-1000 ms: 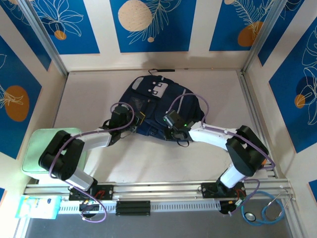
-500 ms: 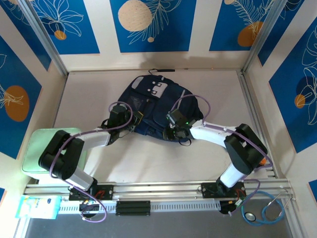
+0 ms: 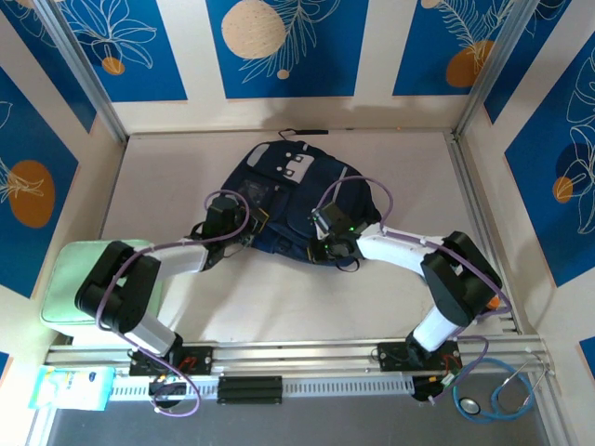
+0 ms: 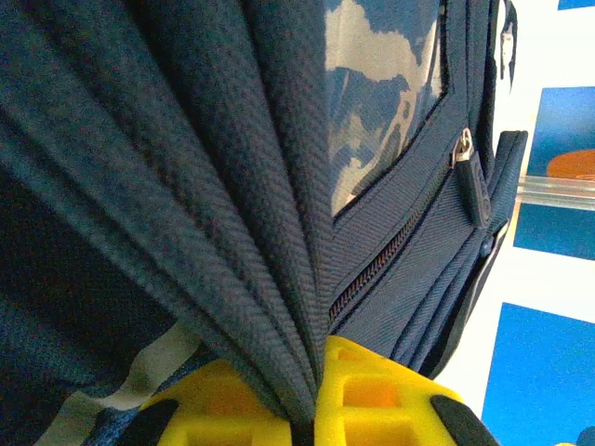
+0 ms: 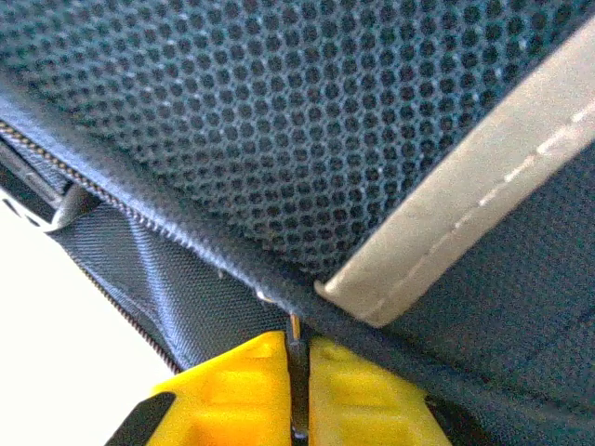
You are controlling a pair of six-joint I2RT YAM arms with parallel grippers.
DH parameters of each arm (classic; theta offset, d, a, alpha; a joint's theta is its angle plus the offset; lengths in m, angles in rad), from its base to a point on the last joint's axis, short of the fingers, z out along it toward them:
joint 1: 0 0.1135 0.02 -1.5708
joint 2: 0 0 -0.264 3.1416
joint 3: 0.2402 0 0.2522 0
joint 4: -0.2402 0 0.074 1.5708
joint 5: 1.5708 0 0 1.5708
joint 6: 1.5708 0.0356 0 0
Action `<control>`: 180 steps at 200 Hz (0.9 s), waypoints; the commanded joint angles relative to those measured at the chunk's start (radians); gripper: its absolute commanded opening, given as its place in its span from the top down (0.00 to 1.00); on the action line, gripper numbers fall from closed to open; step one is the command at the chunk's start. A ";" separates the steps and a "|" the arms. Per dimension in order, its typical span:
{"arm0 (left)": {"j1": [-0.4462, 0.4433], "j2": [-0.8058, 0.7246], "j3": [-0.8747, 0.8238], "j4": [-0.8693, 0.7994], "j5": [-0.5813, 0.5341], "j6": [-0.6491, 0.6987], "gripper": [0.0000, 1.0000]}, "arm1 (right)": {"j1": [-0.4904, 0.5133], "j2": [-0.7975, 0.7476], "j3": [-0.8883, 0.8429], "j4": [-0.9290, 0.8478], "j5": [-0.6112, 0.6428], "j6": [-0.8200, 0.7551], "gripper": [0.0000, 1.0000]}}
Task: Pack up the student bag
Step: Zip the student bag at the center of the table.
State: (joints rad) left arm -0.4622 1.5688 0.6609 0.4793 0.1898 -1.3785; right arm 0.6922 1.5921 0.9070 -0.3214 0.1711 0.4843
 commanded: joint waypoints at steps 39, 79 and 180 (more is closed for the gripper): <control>0.044 0.048 0.069 -0.006 0.014 0.070 0.94 | 0.010 -0.092 -0.008 -0.075 0.030 -0.043 1.00; 0.068 0.001 0.020 -0.052 -0.021 0.129 0.55 | 0.028 -0.047 0.059 -0.058 -0.004 -0.003 1.00; 0.042 -0.283 -0.141 -0.138 -0.052 0.159 0.42 | 0.102 0.129 0.322 0.020 -0.189 0.019 1.00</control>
State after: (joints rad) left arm -0.4004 1.3479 0.5339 0.3653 0.1711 -1.2209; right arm 0.7864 1.6966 1.1599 -0.3580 0.0742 0.4980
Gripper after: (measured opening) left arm 0.576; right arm 0.056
